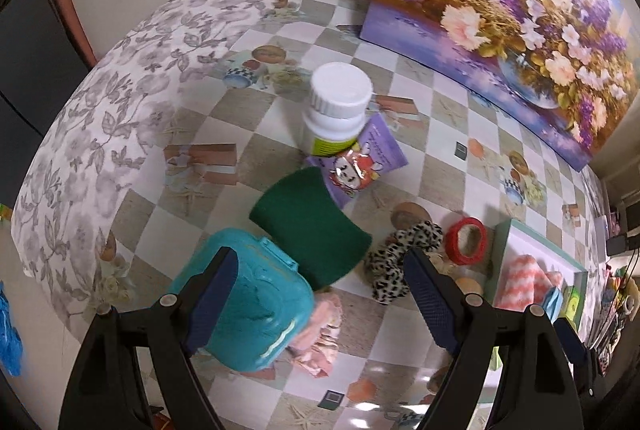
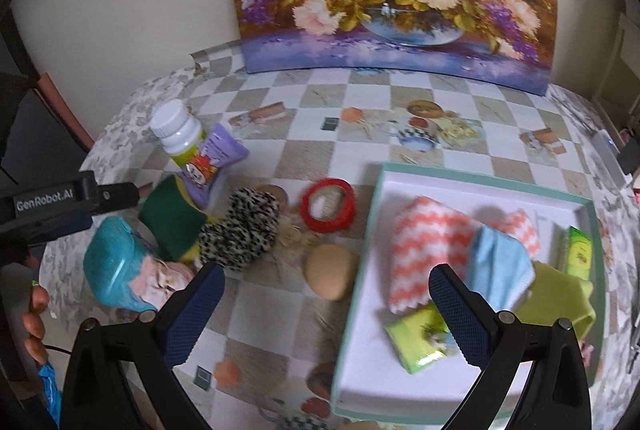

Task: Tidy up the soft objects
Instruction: 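Move both tools back toward the pile of soft items, then grasp the green-yellow sponge with the left tool while the right tool grasps the leopard-print scrunchie, then lift the sponge and scrunchie and carry both tools over the white tray, then open the right tool to drop the scrunchie while the left tool releases the sponge, then move both tools back toward the pile of soft items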

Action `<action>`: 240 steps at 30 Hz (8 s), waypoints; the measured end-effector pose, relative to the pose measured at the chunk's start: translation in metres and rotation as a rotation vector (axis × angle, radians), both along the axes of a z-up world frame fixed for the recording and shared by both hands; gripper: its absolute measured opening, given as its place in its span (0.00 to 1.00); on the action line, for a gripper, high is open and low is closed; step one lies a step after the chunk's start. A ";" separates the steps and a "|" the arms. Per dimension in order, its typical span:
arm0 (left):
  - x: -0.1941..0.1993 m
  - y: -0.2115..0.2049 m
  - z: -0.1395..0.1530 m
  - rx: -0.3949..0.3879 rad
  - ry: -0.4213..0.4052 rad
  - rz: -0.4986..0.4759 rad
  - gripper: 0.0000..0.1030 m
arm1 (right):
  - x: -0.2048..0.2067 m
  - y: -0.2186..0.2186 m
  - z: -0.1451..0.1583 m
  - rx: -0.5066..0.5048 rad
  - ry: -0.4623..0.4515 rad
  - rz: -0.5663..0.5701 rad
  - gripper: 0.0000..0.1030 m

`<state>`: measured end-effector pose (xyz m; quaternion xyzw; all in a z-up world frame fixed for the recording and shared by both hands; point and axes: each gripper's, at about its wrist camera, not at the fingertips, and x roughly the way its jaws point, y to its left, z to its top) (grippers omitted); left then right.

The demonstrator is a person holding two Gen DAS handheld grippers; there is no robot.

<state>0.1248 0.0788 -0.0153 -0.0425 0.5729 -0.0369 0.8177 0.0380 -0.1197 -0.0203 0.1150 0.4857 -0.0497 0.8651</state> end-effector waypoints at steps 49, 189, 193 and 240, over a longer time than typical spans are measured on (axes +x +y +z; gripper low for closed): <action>0.096 -0.003 -0.095 0.096 0.333 -0.019 0.98 | 0.091 0.060 -0.081 0.048 0.222 0.176 0.99; -0.112 -0.247 -0.062 0.069 0.051 -0.601 0.82 | -0.082 -0.180 -0.008 0.137 0.116 -0.362 0.59; -0.113 -0.245 -0.048 0.048 0.019 -0.608 0.83 | -0.084 -0.181 0.002 0.128 0.081 -0.370 0.59; -0.039 -0.102 -0.025 0.031 0.029 -0.109 0.93 | -0.061 -0.133 -0.008 -0.039 0.136 -0.253 1.00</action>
